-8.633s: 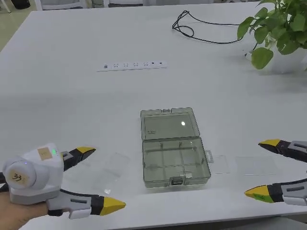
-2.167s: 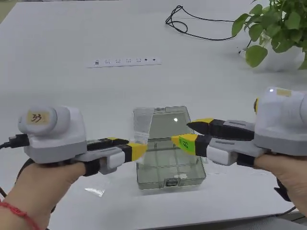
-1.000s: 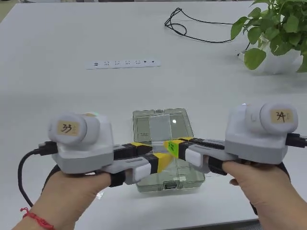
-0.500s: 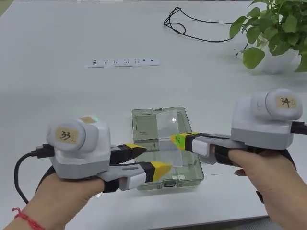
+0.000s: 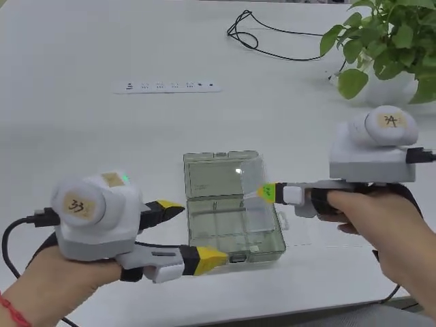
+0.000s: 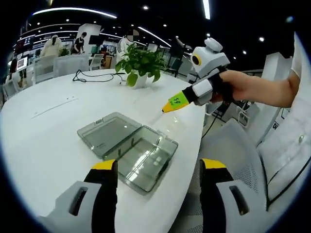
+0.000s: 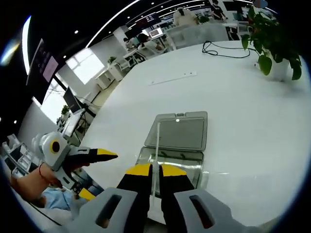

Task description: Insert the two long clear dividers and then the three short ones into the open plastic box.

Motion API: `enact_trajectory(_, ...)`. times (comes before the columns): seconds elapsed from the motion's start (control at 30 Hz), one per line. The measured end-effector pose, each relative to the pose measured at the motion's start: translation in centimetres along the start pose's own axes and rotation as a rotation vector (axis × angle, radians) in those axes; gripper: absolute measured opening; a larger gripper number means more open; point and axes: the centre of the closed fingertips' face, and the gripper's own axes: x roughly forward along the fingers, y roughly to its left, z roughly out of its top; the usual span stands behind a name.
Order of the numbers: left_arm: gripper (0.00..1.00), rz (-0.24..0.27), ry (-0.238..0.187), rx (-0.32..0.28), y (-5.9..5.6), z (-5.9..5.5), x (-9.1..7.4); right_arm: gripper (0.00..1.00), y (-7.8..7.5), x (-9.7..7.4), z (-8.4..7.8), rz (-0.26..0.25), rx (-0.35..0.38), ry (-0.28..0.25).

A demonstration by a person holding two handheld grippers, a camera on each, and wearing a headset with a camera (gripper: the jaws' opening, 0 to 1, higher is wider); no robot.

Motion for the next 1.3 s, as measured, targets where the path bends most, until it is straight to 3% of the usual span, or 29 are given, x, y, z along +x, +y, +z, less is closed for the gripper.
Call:
enact_trajectory(0.5,0.96,-0.02,0.039,0.118,1.3,-1.8,-0.5,0.07,-2.0,1.2,-0.8,-0.102,0.065,0.148)
enact_trajectory(0.87,0.95,-0.045,0.023,0.12,1.2,-1.9,-0.3,0.07,-3.3,2.8,-2.8,-0.16,0.131,0.259)
enact_trajectory(1.3,0.94,-0.059,0.001,0.094,1.5,-1.9,0.0,0.07,-4.8,4.3,-3.8,-0.207,0.159,0.282)
